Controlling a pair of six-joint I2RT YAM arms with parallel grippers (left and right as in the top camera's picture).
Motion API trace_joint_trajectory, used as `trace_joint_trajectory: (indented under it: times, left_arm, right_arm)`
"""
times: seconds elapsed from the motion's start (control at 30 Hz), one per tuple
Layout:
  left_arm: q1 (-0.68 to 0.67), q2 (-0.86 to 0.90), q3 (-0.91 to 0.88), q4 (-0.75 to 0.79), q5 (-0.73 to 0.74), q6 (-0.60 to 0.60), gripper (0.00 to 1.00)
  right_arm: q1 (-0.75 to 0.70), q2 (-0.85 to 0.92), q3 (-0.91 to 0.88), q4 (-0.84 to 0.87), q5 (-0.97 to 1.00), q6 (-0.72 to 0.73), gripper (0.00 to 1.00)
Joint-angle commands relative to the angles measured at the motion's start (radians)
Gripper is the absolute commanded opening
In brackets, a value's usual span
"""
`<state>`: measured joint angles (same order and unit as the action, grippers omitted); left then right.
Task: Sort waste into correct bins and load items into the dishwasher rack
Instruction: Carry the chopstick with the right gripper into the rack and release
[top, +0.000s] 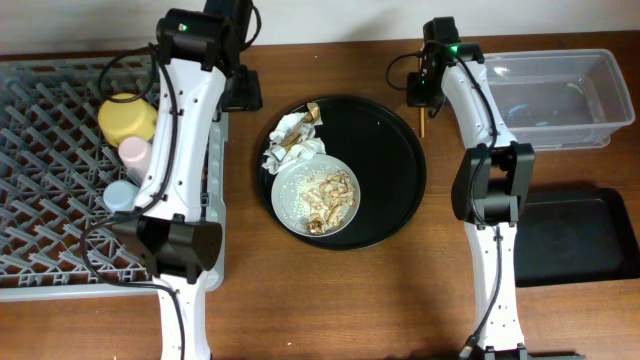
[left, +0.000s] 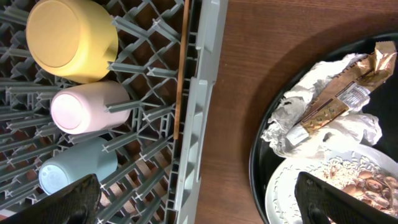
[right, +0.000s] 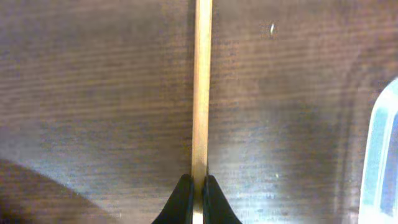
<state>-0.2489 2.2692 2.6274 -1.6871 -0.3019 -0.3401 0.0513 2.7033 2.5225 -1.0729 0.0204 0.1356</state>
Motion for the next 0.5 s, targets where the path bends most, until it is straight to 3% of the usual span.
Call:
trace_joint_trajectory:
  times: [0.0, 0.27, 0.47]
  left_arm:
    - [-0.003, 0.005, 0.000, -0.001, 0.000, 0.004, 0.99]
    - [-0.005, 0.005, 0.000, -0.001, 0.000, 0.004, 0.99]
    - [-0.005, 0.005, 0.000, -0.001, 0.000, 0.004, 0.99]
  right_arm:
    - [0.007, -0.048, 0.042, -0.052, -0.017, 0.031, 0.04]
    - [0.007, -0.300, 0.120, -0.236, -0.230, 0.043, 0.04]
    - [0.069, -0.354, 0.119, -0.340, -0.740, 0.042, 0.04]
